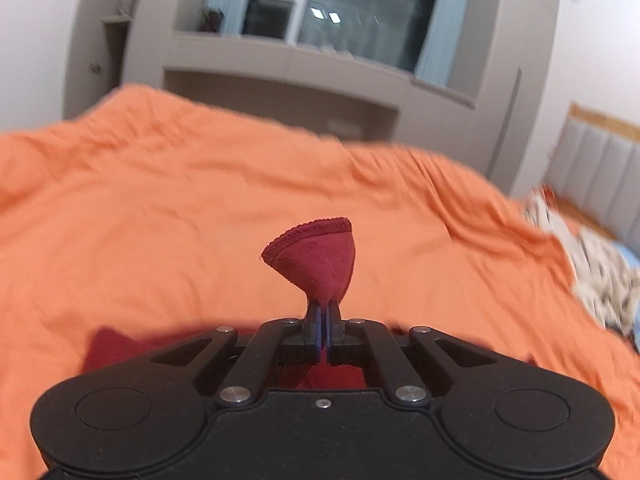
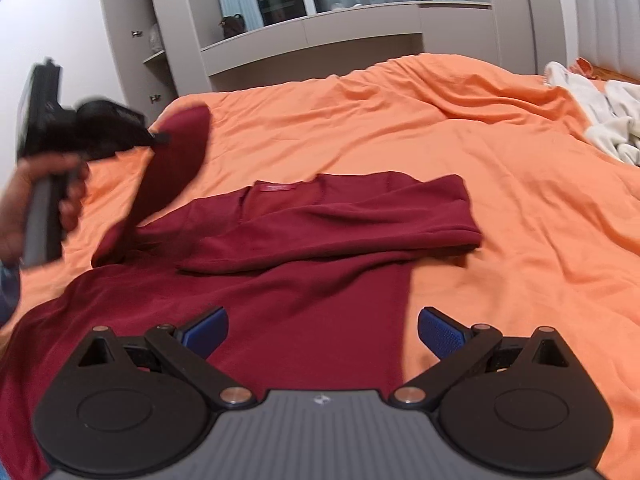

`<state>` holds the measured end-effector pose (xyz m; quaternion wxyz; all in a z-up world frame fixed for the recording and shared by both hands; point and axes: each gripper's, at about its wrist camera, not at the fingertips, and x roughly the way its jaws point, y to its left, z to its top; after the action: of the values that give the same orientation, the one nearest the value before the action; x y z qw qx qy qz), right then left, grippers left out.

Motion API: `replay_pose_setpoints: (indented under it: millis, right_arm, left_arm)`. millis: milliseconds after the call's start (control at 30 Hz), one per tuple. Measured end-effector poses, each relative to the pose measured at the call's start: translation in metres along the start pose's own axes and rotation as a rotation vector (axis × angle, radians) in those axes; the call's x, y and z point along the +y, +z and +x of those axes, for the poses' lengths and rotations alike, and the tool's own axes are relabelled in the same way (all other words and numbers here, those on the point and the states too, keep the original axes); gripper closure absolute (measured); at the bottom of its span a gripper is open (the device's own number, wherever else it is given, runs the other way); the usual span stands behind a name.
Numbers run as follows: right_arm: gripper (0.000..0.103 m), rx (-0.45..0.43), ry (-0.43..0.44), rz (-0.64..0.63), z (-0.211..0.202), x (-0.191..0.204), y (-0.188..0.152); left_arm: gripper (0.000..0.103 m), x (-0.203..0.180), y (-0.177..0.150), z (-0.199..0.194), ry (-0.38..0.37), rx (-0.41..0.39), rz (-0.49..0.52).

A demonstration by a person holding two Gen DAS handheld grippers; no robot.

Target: Fold small clothes

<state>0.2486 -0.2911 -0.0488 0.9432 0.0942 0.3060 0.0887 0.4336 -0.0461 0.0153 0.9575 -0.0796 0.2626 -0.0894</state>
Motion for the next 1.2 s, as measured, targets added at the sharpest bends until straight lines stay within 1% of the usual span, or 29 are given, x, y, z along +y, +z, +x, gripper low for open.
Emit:
replay_pose_setpoints:
  millis: [167,300,367,400,500,567,600,667,700,767,800,967,1067,1200]
  right_arm:
    - [0.0,-0.006,-0.025,0.029,-0.006,-0.012,-0.005]
    - [0.0,-0.003,-0.035,0.043,-0.007,-0.017,-0.009]
    - [0.0,-0.001,-0.036,0.052,-0.006,-0.019,-0.011]
    - [0.0,0.001,-0.037,0.057,-0.005,-0.019,-0.012]
    - [0.0,0.004,-0.039,0.065,-0.002,-0.019,-0.013]
    - [0.0,0.006,-0.039,0.063,0.0,-0.018,-0.013]
    - [0.0,0.007,-0.039,0.06,-0.001,-0.016,-0.014]
    - [0.0,0.013,-0.037,0.055,0.002,-0.016,-0.013]
    - [0.0,0.015,-0.035,0.052,0.003,-0.015,-0.013]
    - [0.0,0.019,-0.03,0.046,0.007,-0.013,-0.011]
    - [0.0,0.022,-0.027,0.043,0.009,-0.012,-0.01]
    - [0.0,0.039,0.003,0.021,0.024,-0.001,-0.001]
    - [0.0,0.049,0.031,-0.007,0.037,0.008,0.01]
    - [0.0,0.039,0.051,-0.019,0.062,0.022,0.027]
  left_arm:
    - [0.102,-0.021,-0.048,0.031,-0.032,0.128,0.023]
    - [0.098,-0.027,-0.066,0.041,-0.053,0.201,0.034]
    - [0.082,-0.025,-0.066,0.04,-0.076,0.228,0.027]
    - [0.08,-0.021,-0.065,0.033,-0.086,0.237,0.025]
    - [0.065,-0.021,-0.062,0.029,-0.105,0.268,0.04]
    - [0.046,-0.02,-0.059,0.025,-0.115,0.292,0.04]
    - [0.042,-0.018,-0.057,0.022,-0.12,0.295,0.036]
    - [0.03,-0.012,-0.05,0.012,-0.122,0.287,0.038]
    - [0.027,-0.007,-0.046,0.007,-0.115,0.28,0.041]
    - [0.018,0.003,-0.037,-0.003,-0.084,0.268,0.048]
    - [0.016,0.01,-0.033,-0.008,-0.06,0.262,0.05]
    - [0.006,0.063,-0.02,-0.027,0.096,0.232,0.021]
    - [0.002,0.102,-0.017,-0.034,0.179,0.232,-0.027]
    - [0.002,0.145,-0.019,-0.037,0.262,0.241,-0.102]
